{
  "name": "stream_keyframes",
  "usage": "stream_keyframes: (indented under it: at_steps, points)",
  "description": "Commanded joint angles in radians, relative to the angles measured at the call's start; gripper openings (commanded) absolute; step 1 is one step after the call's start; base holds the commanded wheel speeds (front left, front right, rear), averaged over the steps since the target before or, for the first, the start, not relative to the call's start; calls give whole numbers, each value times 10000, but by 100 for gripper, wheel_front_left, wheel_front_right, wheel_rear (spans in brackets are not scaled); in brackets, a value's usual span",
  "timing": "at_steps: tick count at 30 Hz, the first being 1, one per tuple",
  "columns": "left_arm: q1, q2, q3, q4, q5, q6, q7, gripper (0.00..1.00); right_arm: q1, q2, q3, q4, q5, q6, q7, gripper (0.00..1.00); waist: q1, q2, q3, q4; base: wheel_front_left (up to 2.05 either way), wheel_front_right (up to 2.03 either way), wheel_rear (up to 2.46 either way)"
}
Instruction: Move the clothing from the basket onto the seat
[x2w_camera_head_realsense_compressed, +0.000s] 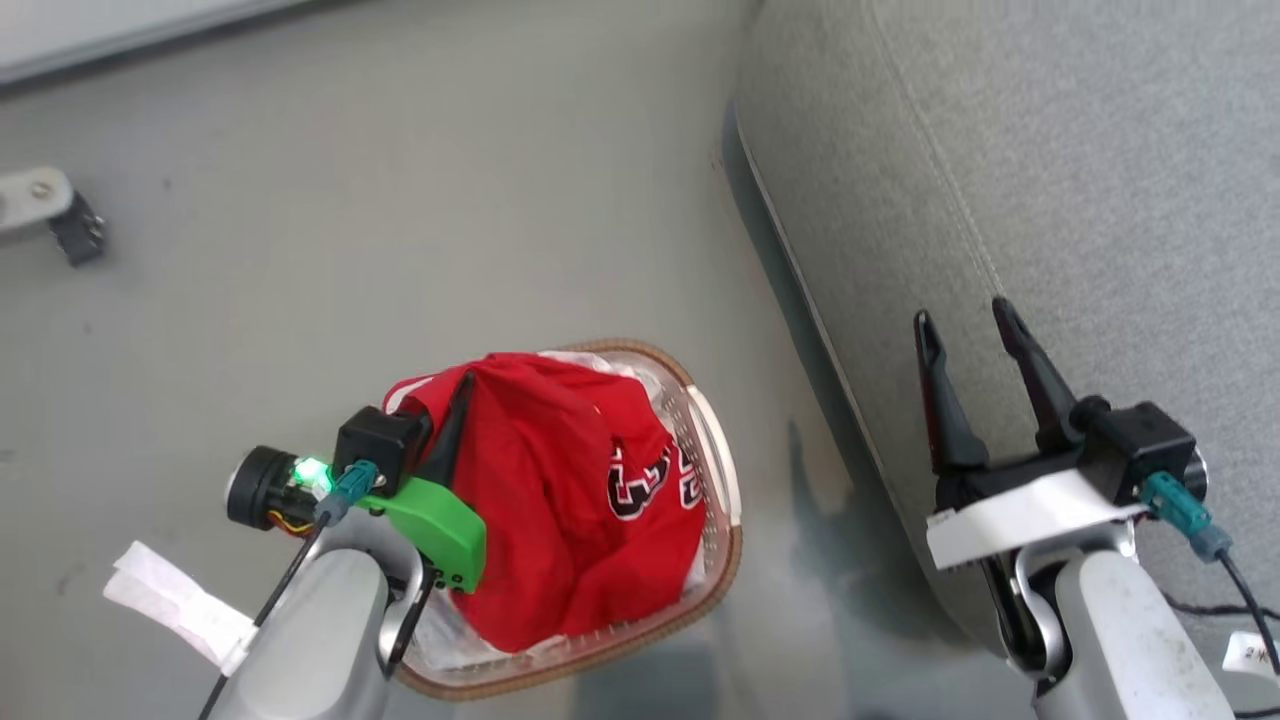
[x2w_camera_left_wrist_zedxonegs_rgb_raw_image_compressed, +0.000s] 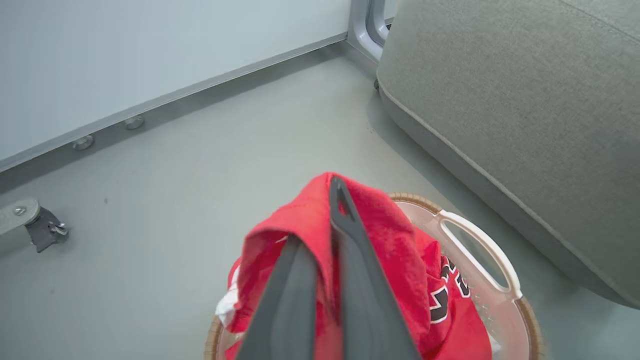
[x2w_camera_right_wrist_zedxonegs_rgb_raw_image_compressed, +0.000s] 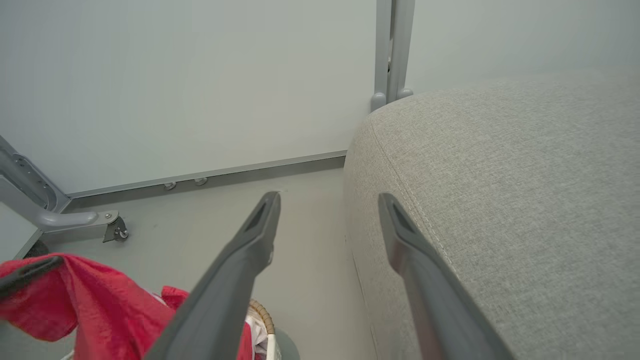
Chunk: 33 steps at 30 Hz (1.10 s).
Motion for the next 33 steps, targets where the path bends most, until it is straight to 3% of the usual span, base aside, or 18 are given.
stream_keyframes:
  at_steps: [1, 8, 19, 25, 33]
  points:
    - [240, 166, -71, -280, 115, -21, -9, 0, 321, -41, -32, 91, -83, -8, -49, 100, 1, 0, -1671, 799, 0, 0, 0]
    - [233, 1008, -693, -1483, 482, -88, -9, 0, 1182, -40, -61, 319, -271, -8, -49, 100, 1, 0, -3040, 896, 0, 0, 0]
    - [-1672, 2036, -1911, -2616, 101, -94, 219, 0, 1651, -37, -58, 345, -534, -7, -49, 100, 1, 0, -3966, 876, 0, 0, 0]
    - [-2825, 2159, -2025, -2729, -86, -95, 323, 0, 1395, -35, 209, 319, -718, -7, -49, 100, 1, 0, -4024, 861, 0, 0, 0]
    - [-4016, 1896, -2490, -2979, -206, -94, 448, 0, 934, -37, 874, 407, -997, -8, -49, 100, 1, 0, -4136, 1017, 0, 0, 0]
